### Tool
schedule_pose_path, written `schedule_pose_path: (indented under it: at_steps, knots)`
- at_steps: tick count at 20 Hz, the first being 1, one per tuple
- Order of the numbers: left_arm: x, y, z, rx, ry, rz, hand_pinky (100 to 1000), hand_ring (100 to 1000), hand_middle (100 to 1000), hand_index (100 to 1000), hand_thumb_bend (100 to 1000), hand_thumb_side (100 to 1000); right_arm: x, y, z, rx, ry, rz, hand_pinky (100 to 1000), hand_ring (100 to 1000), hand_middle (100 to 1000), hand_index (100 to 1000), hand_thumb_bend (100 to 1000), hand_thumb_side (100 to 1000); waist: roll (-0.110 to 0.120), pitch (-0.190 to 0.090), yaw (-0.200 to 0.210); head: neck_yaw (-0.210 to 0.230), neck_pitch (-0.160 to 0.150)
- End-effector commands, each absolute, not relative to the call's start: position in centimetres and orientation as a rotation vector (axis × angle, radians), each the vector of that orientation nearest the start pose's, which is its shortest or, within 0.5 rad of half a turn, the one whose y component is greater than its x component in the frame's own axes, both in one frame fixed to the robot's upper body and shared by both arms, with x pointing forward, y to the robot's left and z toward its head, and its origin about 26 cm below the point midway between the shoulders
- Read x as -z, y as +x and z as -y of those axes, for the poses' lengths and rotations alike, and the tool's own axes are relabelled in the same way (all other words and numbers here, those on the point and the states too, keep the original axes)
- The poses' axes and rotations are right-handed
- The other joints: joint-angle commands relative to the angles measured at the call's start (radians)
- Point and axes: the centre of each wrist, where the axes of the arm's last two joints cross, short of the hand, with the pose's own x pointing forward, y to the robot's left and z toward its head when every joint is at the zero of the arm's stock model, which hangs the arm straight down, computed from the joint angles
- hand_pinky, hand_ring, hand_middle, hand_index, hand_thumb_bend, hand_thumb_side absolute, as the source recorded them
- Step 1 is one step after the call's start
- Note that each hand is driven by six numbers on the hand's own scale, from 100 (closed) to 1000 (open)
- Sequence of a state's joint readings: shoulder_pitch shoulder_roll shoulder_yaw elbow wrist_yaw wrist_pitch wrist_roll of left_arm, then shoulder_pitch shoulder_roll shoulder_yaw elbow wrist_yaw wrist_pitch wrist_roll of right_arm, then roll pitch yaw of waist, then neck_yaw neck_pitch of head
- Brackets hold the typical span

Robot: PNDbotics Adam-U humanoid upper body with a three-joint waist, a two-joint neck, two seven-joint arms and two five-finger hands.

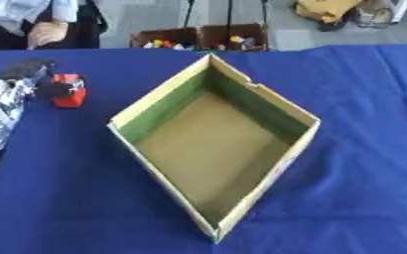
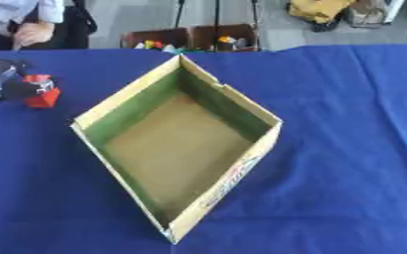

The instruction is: Pick up objects on the table and place them in the box.

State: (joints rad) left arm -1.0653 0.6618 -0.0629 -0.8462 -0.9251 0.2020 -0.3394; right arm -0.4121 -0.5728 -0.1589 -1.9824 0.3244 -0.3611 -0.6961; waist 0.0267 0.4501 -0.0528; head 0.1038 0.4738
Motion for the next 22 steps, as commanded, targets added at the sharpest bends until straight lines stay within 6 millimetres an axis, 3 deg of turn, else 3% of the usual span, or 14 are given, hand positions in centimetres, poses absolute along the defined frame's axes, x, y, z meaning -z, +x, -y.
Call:
schedule_pose_path:
  at_steps: [1, 5, 12, 22]
  knots:
    - [-30.6, 46.5, -38.0, 0.930, 1.256, 1.163, 414, 670, 805, 965, 432, 820, -28.3, 29.4, 32.1, -0.113, 1.003, -2.995, 776, 733, 722, 803, 100, 739, 0.003, -0.028, 0.001, 0.000, -0.003]
    - [-30.2, 46.5, -38.0, 0.925, 1.229, 1.174, 402, 674, 801, 942, 433, 738, -28.3, 29.4, 32.1, -0.128, 1.002, -2.992, 778, 733, 721, 801, 100, 737, 0.001, -0.023, -0.005, 0.004, -0.010]
    - [-29.5, 46.6, -38.1, 0.917, 1.234, 1.169, 366, 640, 790, 922, 372, 687, -28.3, 29.4, 32.2, -0.148, 1.002, -2.989, 779, 732, 718, 800, 100, 731, 0.001, -0.016, -0.010, 0.008, -0.017]
    - [-28.9, 46.7, -38.2, 0.867, 1.252, 1.158, 304, 617, 791, 905, 119, 577, -28.3, 29.4, 32.2, -0.157, 1.001, -2.990, 782, 733, 715, 797, 100, 727, 0.002, -0.014, -0.009, 0.009, -0.021]
